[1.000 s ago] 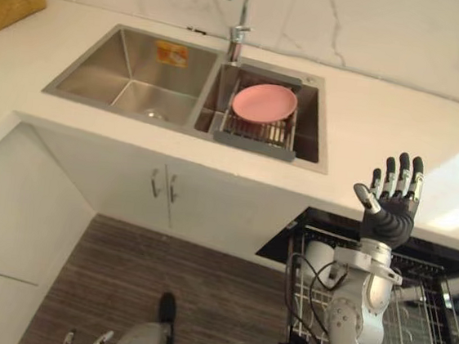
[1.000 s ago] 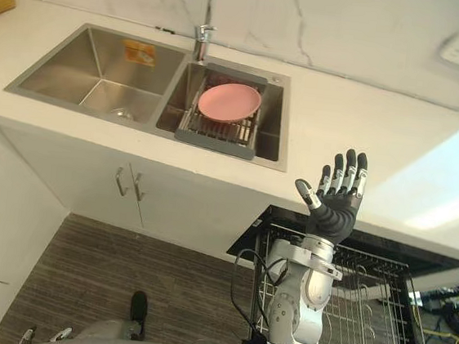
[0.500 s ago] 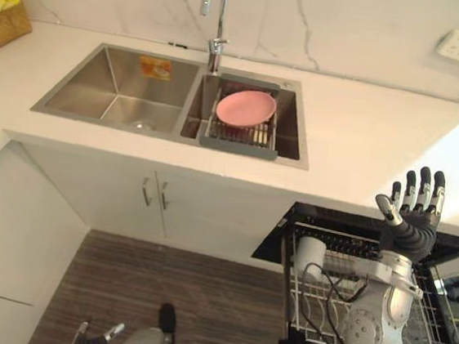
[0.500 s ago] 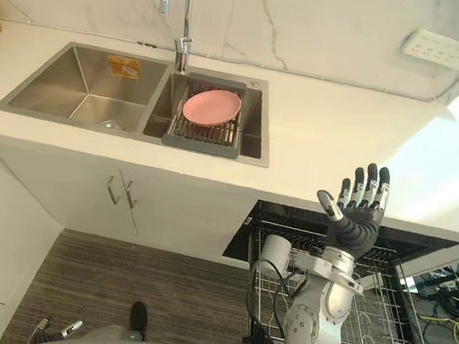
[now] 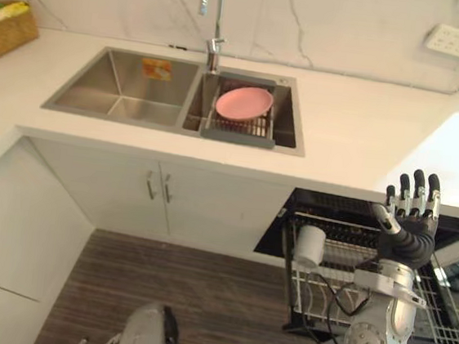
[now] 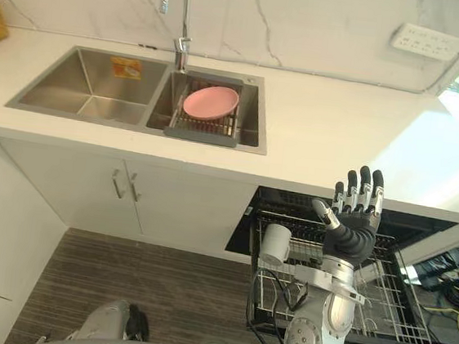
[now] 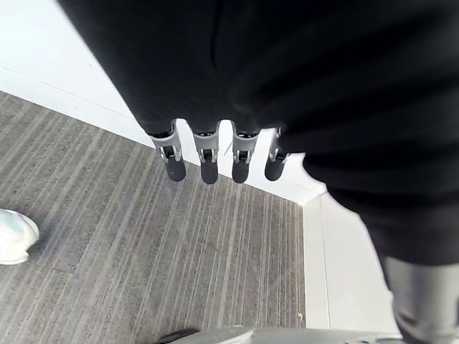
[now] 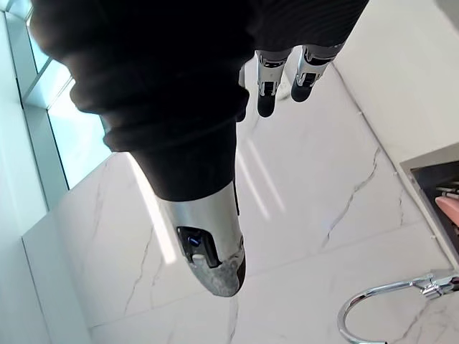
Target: Walk over to the sink, pick up the cup, carry it to the dishwasher, place the cup inside the dishwasher, then close the dishwasher door
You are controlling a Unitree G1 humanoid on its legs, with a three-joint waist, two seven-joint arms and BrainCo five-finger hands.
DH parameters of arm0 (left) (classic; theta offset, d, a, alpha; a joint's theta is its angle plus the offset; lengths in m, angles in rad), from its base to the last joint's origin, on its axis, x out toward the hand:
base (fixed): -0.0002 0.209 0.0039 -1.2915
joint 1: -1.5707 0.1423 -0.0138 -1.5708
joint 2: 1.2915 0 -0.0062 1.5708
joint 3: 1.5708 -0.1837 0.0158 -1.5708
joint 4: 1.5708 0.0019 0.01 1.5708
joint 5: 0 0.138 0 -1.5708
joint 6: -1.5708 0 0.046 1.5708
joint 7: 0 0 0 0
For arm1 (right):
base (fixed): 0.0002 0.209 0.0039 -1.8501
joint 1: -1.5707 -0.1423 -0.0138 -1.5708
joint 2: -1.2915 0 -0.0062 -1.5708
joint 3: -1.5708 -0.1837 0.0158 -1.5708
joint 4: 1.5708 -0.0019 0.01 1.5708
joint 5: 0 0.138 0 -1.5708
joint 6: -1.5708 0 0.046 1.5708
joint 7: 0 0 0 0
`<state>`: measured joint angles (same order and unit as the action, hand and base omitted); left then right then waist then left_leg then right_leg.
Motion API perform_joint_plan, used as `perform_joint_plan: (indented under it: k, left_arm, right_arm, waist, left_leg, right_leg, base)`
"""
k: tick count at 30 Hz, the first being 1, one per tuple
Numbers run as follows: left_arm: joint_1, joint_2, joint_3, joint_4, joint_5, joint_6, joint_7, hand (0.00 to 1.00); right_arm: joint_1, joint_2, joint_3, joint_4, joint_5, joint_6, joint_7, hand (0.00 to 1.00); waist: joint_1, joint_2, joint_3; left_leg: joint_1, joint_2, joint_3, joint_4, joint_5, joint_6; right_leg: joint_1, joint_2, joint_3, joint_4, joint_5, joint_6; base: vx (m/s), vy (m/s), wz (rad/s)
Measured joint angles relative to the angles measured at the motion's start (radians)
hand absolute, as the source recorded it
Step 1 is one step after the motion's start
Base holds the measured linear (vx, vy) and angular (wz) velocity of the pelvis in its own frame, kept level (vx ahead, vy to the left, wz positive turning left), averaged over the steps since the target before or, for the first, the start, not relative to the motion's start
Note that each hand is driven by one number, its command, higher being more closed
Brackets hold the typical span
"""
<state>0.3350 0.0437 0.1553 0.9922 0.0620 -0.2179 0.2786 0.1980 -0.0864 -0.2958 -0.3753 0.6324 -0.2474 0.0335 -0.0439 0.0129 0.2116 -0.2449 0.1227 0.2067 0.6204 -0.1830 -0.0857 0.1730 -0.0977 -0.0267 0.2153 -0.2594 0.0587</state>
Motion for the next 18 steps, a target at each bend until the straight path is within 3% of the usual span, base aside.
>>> perform_joint_plan:
  k: [1, 2, 4, 6, 9, 12, 14, 15, 17, 18]
  left_arm:
    - [0.014, -0.006, 0.001, 0.0, 0.0, 0.0, 0.001, 0.0]
    - [0.037, -0.022, 0.002, 0.017, 0.0, 0.002, 0.002, 0.0]
    - [0.042, -0.032, 0.001, 0.018, 0.0, -0.004, 0.012, 0.0]
    - [0.048, -0.009, 0.001, 0.019, 0.0, -0.012, 0.019, 0.0]
    - [0.044, -0.005, -0.001, 0.02, -0.001, -0.013, 0.019, 0.0]
    - [0.039, 0.03, -0.002, 0.019, -0.002, -0.016, 0.019, 0.0]
    - [0.018, 0.039, 0.002, 0.019, -0.003, -0.021, 0.02, 0.0]
    - [-0.005, 0.053, 0.002, 0.019, -0.002, -0.029, 0.019, 0.0]
    - [-0.029, 0.056, 0.002, 0.018, 0.0, -0.038, 0.019, 0.0]
    - [-0.031, 0.058, 0.0, 0.01, 0.0, -0.041, 0.018, 0.0]
  right_arm:
    - [0.003, -0.002, 0.0, 0.002, 0.0, 0.0, 0.001, 0.0]
    - [0.008, 0.0, 0.004, 0.013, -0.001, -0.003, 0.005, 0.0]
    - [0.008, -0.003, 0.031, 0.034, -0.002, -0.006, 0.011, 0.0]
    - [0.007, -0.001, 0.056, 0.046, -0.002, -0.01, 0.012, 0.0]
    - [-0.013, -0.001, 0.052, 0.059, -0.001, -0.024, 0.02, 0.0]
    - [-0.01, -0.001, 0.047, 0.083, -0.001, -0.032, 0.024, 0.0]
    - [-0.008, 0.0, 0.037, 0.083, -0.004, -0.032, 0.021, 0.0]
    - [-0.009, 0.001, 0.029, 0.083, -0.011, -0.033, 0.02, 0.0]
    - [-0.02, 0.006, 0.028, 0.083, -0.012, -0.032, 0.009, 0.0]
    - [-0.026, 0.02, 0.029, 0.083, -0.013, -0.033, 0.006, 0.0]
  waist:
    - [0.003, 0.011, 0.0]
    - [0.007, 0.027, 0.0]
    - [0.017, 0.028, 0.007]
    - [0.022, -0.027, 0.003]
    - [0.019, -0.031, -0.012]
    - [0.014, -0.069, -0.051]
    - [0.006, -0.084, -0.076]
    - [0.01, -0.088, -0.085]
    - [0.016, -0.093, -0.086]
    - [0.016, -0.096, -0.084]
  left_leg:
    - [0.023, -0.001, -0.064, -0.076, -0.004, -0.003]
    - [0.07, -0.006, -0.071, -0.163, 0.012, 0.029]
    - [0.08, -0.015, -0.038, -0.187, 0.003, 0.038]
    - [0.087, -0.052, -0.003, -0.183, -0.009, 0.059]
    - [0.073, -0.065, 0.011, -0.134, -0.041, 0.104]
    - [0.08, -0.103, 0.043, -0.161, -0.059, 0.118]
    - [0.087, -0.125, 0.043, -0.186, -0.068, 0.134]
    - [0.105, -0.134, 0.043, -0.214, -0.068, 0.138]
    - [0.16, -0.146, 0.048, -0.266, -0.063, 0.15]
    - [0.205, -0.155, 0.053, -0.298, -0.065, 0.158]
  right_leg:
    - [-0.001, -0.002, 0.02, 0.002, -0.007, 0.012]
    - [0.022, 0.007, 0.069, -0.029, -0.012, 0.028]
    - [0.002, 0.021, 0.102, 0.045, -0.027, 0.026]
    - [-0.014, 0.015, 0.115, 0.075, -0.061, 0.005]
    - [-0.011, 0.001, 0.148, 0.054, -0.074, 0.009]
    - [-0.023, -0.037, 0.164, 0.045, -0.078, 0.005]
    - [-0.047, -0.045, 0.177, 0.089, -0.055, 0.025]
    - [-0.094, -0.042, 0.176, 0.188, -0.048, 0.033]
    - [-0.193, -0.041, 0.175, 0.424, -0.002, 0.117]
    - [-0.262, -0.049, 0.169, 0.581, 0.066, 0.141]
  base:
    - [0.01, 0.238, -0.37]
    - [0.01, 0.238, -0.43]
    - [0.08, 0.103, -0.4]
    - [0.14, 0.005, -0.32]
    - [0.14, 0.108, -0.29]
    - [0.18, 0.081, -0.19]
    - [0.18, 0.052, 0.04]
    - [0.2, 0.049, -0.06]
    - [0.2, 0.04, -0.11]
    - [0.23, 0.021, -0.09]
